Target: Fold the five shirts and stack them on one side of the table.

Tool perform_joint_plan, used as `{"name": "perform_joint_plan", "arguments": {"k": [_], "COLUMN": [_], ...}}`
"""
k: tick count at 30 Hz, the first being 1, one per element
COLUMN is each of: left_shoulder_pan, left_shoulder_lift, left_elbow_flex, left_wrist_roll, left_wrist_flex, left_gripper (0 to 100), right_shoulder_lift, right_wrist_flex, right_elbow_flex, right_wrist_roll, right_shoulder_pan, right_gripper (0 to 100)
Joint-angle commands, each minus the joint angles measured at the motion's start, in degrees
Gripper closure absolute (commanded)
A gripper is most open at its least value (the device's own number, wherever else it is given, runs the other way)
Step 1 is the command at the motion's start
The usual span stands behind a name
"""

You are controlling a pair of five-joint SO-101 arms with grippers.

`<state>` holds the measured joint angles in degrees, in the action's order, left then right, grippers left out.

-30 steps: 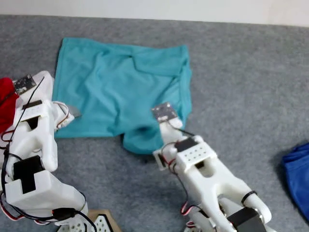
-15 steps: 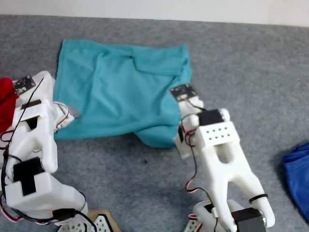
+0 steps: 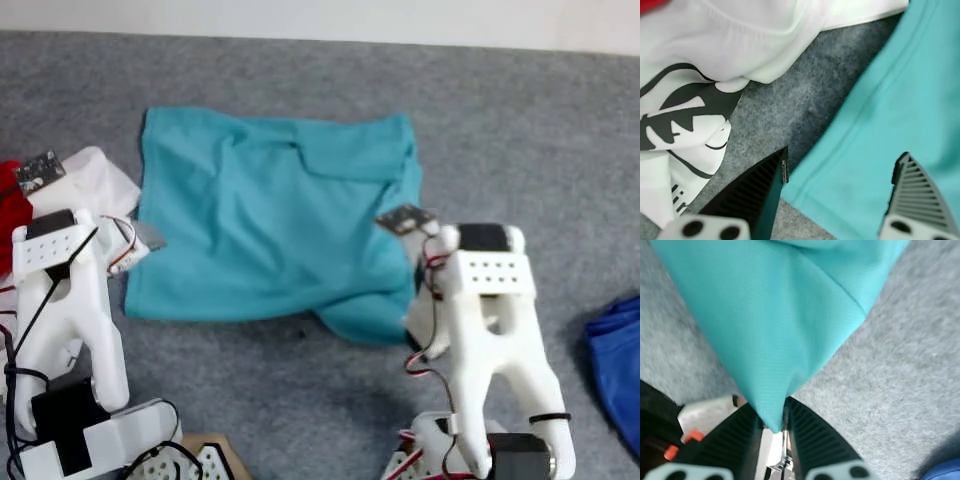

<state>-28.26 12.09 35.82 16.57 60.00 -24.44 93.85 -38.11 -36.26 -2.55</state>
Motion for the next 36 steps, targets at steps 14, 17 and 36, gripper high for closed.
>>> {"name": "perform_joint_plan", "arguments": {"k": [14,17,36], "left_shoulder_pan": [-1.0,2.5,15.5], "left_shoulder_lift": [2.4,1.8,-44.5], "left_elbow_flex": [-9.0,-12.4,-62.9], "left_wrist_roll": [-0.2,0.3,13.2], "left_wrist_flex": [-1.1,-1.1,8.1], "left_gripper": [66,66,66], "right_shoulder_lift": [0.6,1.2,45.3], "right_wrist_flex": [-1.0,-4.9,-17.1], "right_elbow_flex": [14.3,19.4,60.9], "right_wrist_roll": [-0.9,8.9,34.4], "right_shoulder_pan": [6.7,4.4,-6.7], "right_gripper": [73.7,74.4,77.8]}}
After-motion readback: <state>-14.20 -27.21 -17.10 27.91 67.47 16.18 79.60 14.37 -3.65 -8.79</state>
